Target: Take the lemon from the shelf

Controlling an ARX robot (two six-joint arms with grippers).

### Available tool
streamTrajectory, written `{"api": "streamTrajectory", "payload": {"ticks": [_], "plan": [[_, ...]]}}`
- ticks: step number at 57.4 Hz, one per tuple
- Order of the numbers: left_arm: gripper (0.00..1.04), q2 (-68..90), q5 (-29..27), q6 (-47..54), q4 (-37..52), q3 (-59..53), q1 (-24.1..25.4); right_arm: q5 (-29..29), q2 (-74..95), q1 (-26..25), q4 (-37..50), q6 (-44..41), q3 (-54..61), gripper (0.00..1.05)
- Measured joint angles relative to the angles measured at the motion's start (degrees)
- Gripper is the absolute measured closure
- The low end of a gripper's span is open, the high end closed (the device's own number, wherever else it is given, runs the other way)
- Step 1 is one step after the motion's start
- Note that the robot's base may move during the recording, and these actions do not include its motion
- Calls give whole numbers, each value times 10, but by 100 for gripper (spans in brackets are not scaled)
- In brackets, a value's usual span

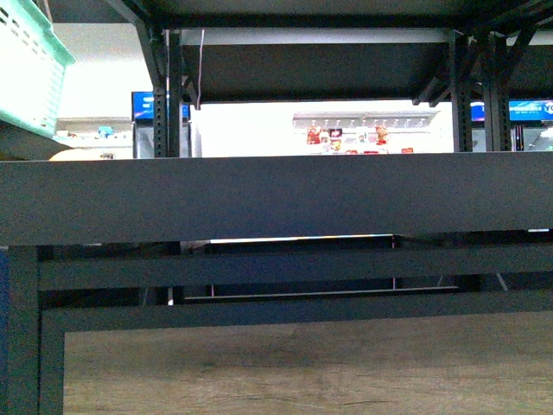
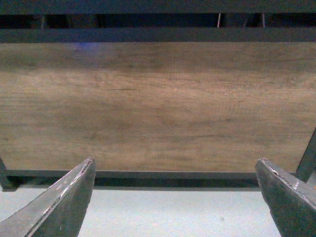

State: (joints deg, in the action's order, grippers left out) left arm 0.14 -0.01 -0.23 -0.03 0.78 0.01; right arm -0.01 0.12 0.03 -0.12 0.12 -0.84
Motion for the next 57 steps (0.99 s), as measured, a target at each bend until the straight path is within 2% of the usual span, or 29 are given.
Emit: {"api": "streamTrajectory", "payload": {"ticks": [57], "plan": [[8, 0, 0, 0, 0, 0, 0, 0, 0, 0, 0, 0, 0, 7]]}}
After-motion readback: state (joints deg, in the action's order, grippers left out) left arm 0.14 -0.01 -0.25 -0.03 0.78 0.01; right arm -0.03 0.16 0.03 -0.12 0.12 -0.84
